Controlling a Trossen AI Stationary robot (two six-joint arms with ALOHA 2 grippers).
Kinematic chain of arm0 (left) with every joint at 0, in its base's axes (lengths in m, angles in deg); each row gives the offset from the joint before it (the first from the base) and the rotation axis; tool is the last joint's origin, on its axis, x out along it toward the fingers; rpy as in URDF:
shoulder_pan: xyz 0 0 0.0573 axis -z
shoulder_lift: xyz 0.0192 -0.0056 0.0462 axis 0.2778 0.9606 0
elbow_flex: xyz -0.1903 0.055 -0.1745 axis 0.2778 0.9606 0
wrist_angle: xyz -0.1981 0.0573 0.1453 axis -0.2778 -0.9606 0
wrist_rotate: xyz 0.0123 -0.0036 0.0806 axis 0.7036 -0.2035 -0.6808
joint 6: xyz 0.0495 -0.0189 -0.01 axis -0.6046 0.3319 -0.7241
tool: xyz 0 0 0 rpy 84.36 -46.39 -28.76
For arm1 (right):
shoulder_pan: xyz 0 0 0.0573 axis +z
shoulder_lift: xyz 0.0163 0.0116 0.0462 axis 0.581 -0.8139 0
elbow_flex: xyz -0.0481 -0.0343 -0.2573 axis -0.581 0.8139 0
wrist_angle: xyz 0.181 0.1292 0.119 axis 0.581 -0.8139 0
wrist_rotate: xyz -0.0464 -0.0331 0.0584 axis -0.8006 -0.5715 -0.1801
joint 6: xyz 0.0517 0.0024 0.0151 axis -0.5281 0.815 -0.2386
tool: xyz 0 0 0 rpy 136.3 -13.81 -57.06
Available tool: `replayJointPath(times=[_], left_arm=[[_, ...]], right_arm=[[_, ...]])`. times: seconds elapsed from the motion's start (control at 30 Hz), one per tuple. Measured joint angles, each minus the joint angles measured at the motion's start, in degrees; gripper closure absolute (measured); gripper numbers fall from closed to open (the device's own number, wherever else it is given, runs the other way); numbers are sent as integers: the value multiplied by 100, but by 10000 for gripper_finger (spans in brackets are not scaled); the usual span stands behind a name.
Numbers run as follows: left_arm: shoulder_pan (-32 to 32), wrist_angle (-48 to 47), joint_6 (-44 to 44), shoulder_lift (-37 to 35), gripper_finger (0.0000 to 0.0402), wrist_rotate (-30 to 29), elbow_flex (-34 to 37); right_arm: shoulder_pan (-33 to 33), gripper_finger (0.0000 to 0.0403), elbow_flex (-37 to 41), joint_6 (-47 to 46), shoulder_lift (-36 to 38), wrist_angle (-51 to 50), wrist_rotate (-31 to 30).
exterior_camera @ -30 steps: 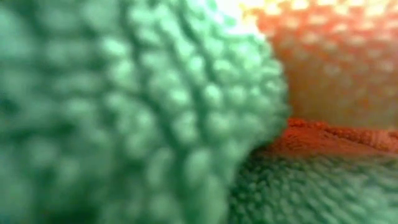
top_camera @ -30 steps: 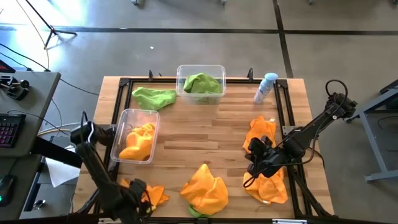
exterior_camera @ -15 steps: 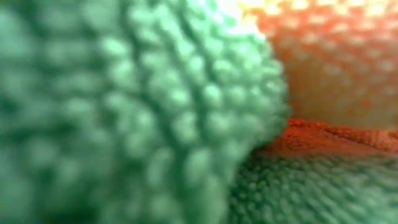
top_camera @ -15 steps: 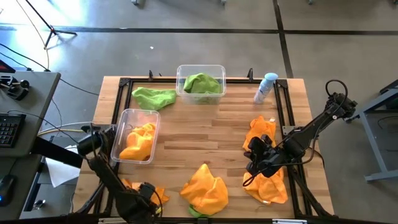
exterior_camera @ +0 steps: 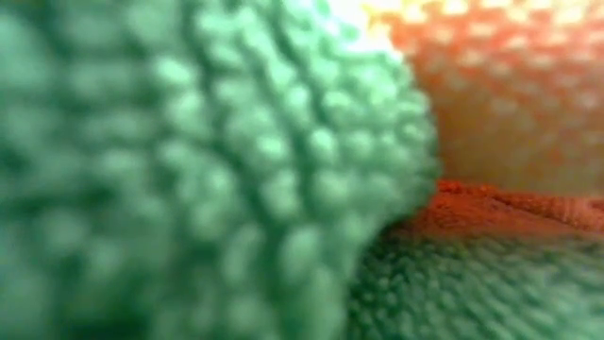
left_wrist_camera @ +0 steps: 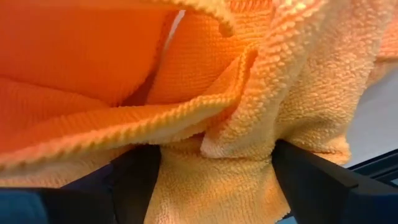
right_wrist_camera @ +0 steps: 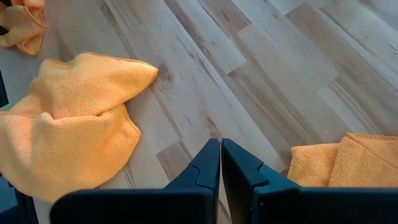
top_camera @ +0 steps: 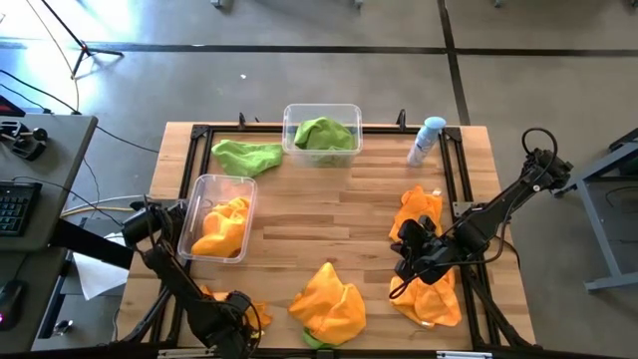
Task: Sort microfiber towel by color & place in baskets
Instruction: Put the orange microfiber towel into the bottom transparent bin
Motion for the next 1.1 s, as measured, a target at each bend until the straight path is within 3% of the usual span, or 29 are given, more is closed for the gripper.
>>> replayJointPath(times=[0.2,0.53,0.83,1.1], left_arm=[[-2,57,-23,-122,196,120,13],[9,-470,-42,-975,386,-141,44],[7,-519,-747,-2259,397,-1540,-6],[-242,-1268,-2638,-3079,400,-2876,-797]], right_arm=[[0,391,0,98,0,-3,0],[0,391,0,149,0,2,-192],[0,391,0,149,0,15,-205],[-12,391,0,-106,0,45,-208]])
